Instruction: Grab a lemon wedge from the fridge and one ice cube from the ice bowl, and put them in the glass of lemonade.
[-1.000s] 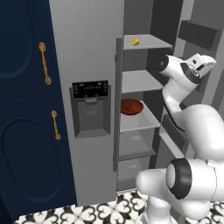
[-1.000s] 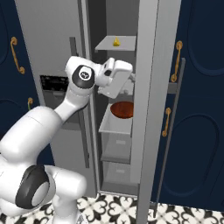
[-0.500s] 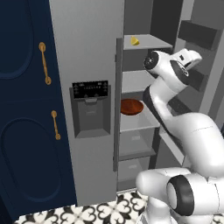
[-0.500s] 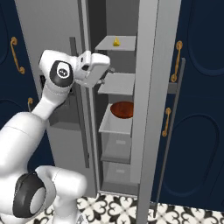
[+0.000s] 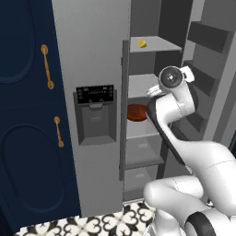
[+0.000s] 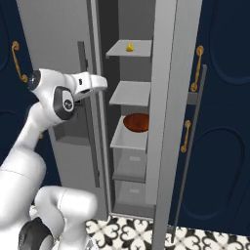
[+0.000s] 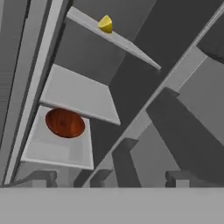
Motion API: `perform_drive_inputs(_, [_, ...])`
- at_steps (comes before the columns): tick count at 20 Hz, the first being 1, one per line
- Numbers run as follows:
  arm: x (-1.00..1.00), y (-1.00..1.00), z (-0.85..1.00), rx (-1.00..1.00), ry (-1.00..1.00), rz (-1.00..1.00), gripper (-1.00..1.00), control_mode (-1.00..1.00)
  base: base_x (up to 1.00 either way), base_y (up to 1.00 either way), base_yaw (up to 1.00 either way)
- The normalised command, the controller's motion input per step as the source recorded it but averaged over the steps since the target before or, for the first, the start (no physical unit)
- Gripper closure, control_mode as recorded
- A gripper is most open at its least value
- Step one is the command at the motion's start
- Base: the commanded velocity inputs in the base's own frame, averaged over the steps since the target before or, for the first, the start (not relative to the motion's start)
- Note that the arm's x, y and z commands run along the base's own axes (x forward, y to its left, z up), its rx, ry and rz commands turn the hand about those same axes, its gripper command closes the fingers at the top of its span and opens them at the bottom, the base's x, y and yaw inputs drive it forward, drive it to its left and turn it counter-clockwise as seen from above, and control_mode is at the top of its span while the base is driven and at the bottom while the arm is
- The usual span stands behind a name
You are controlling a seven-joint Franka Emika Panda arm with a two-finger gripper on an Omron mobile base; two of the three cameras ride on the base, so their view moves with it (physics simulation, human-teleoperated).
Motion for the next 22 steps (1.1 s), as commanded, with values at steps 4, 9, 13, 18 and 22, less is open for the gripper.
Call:
perform_drive_inputs(4, [0.00,0.40,-0.84,0.41,-0.04,0.38,-1.00,-1.00,0.00,0.00,0.00])
perform_drive_inputs(9, [0.02,0.23,0.10,0.25,0.22,0.11,-1.00,-1.00,0.00,0.00,0.00])
perform_drive_inputs(13, [-0.76,-0.09,0.74,0.06,0.47,-0.06,-1.00,-1.00,0.00,0.00,0.00])
perform_drive_inputs(18, [-1.00,-0.05,0.25,0.01,0.43,-0.07,-1.00,-1.00,0.00,0.00,0.00])
perform_drive_inputs(22, [-0.91,0.02,-0.04,0.00,0.11,0.00,-1.00,-1.00,0.00,0.00,0.00])
